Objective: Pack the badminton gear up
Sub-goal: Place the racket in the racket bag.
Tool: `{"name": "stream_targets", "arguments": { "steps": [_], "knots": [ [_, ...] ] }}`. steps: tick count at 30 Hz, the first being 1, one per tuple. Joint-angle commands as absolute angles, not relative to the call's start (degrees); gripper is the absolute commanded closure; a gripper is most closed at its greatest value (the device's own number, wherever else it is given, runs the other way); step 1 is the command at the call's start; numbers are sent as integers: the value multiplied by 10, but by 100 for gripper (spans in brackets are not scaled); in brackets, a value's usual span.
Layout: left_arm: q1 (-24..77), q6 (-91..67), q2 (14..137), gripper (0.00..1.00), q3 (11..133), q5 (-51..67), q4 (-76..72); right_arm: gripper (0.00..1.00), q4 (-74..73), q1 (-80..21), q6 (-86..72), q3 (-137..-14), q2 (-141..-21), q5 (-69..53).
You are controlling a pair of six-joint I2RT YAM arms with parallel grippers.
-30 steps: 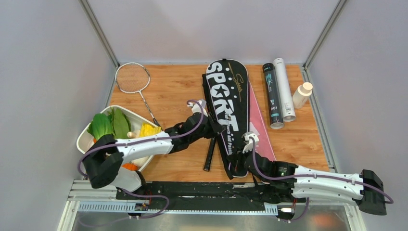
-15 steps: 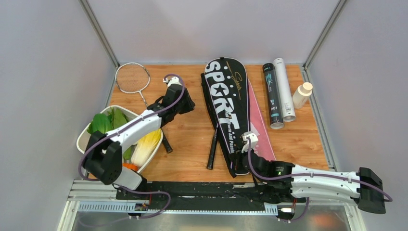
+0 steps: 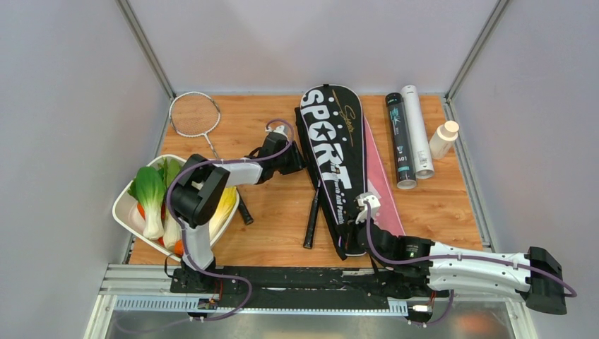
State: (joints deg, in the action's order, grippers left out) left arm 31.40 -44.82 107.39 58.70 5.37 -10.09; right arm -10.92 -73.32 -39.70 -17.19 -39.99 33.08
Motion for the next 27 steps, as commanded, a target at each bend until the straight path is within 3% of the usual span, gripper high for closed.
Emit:
{"name": "stream_targets", "arguments": {
  "steps": [1,15,16,18,19,21,27],
  "knots": [
    [311,-481,1108,51,618,106,-222,100,-86,-731,-400,-174,-390,345],
    [313,-530,1229,45,682,123,-267,100,-85,-728,-396,-173,-381,358],
    [314,-534,1230,50,681,124,-271,100,-85,-727,-398,-173,-380,360],
    [314,-539,1227,68,675,117,-275,100,-84,-722,-403,-173,-380,369],
    [314,-541,1216,85,672,112,-269,100,-82,-717,-406,-174,-381,372],
    [312,-536,1184,98,662,88,-243,100,-79,-700,-408,-179,-390,376],
    [305,-491,1027,100,665,6,-91,100,-81,-642,-405,-220,-424,374]
  ]
}}
